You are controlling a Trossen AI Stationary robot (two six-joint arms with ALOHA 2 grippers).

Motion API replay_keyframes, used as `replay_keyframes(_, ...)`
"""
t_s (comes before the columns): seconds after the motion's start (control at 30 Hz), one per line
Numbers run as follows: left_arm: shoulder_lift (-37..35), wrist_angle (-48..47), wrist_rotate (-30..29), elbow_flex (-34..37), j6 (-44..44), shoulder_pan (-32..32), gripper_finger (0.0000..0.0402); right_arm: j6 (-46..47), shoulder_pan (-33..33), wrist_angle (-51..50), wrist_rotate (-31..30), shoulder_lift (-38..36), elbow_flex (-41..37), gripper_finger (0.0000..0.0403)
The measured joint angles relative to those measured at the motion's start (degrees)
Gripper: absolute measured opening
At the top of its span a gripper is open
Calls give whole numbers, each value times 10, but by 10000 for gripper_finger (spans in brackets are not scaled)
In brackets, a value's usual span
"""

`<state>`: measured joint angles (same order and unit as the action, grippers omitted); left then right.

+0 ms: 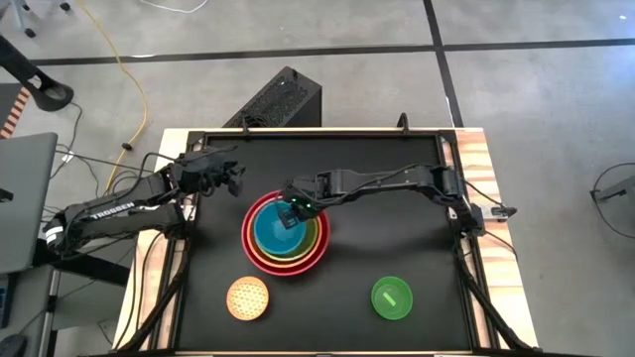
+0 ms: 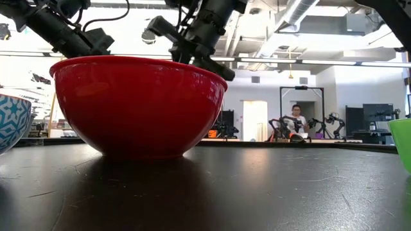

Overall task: Nest bowls inside each other
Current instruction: Stack the blue bowl on top of the light green bowl, then stack the orange patterned bowl on top of the light blue bowl

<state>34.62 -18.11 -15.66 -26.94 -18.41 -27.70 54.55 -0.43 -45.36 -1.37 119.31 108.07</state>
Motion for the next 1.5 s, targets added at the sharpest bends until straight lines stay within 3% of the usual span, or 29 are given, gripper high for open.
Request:
replay_keyframes(0.6,0,0,2,0,22,0,165,-3,-5,-47,1,-1,0,159)
replay_keyframes(0.7,0,0,1,0,22,0,165,-22,-8,-70,29,-1,8,166)
replay_keyframes(0.87,0,0,0,0,13,0,165,-49,-13,-123,58,-2,46,168)
replay_keyframes(1.27,0,0,-2,0,-30,0,165,-170,-5,-394,46,-3,227,152)
replay_keyframes(1.4,0,0,-3,0,-62,0,165,-208,7,-445,14,-2,245,142)
replay_keyframes(1.5,0,0,-3,0,-85,0,165,-278,27,-442,53,-25,234,135)
